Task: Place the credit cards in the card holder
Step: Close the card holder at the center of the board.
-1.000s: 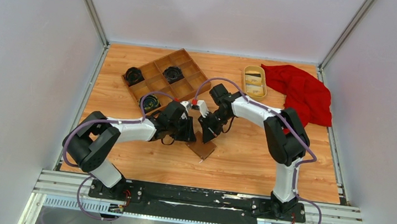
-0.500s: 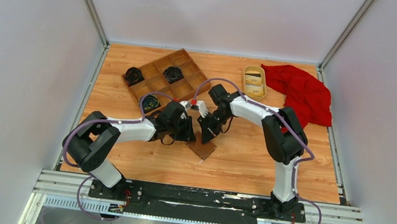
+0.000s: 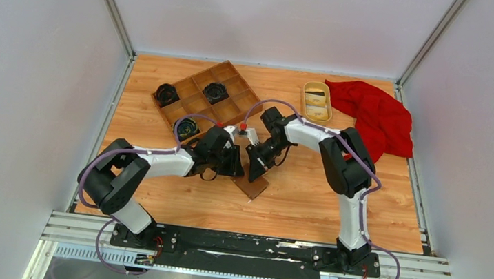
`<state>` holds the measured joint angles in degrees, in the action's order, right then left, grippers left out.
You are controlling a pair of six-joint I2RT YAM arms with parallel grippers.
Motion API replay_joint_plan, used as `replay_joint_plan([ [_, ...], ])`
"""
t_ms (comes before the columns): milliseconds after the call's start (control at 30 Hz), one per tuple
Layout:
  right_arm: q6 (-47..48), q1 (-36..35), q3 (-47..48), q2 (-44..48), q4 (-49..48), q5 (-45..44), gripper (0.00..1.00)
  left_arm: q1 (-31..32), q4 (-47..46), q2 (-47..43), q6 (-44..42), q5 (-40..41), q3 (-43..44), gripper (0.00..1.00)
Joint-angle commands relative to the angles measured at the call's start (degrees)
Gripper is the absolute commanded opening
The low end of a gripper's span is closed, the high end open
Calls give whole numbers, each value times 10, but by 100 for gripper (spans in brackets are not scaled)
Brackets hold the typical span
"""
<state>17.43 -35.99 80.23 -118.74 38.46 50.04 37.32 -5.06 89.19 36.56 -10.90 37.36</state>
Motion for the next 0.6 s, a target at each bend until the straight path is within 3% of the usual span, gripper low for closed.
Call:
replay_joint_plan([
  [0, -3, 8, -12, -60, 4, -18, 0, 13, 34, 26, -38, 16, -24, 37],
  [567, -12, 69, -4, -130, 17, 30, 0, 13, 33, 22, -37, 18, -27, 36],
])
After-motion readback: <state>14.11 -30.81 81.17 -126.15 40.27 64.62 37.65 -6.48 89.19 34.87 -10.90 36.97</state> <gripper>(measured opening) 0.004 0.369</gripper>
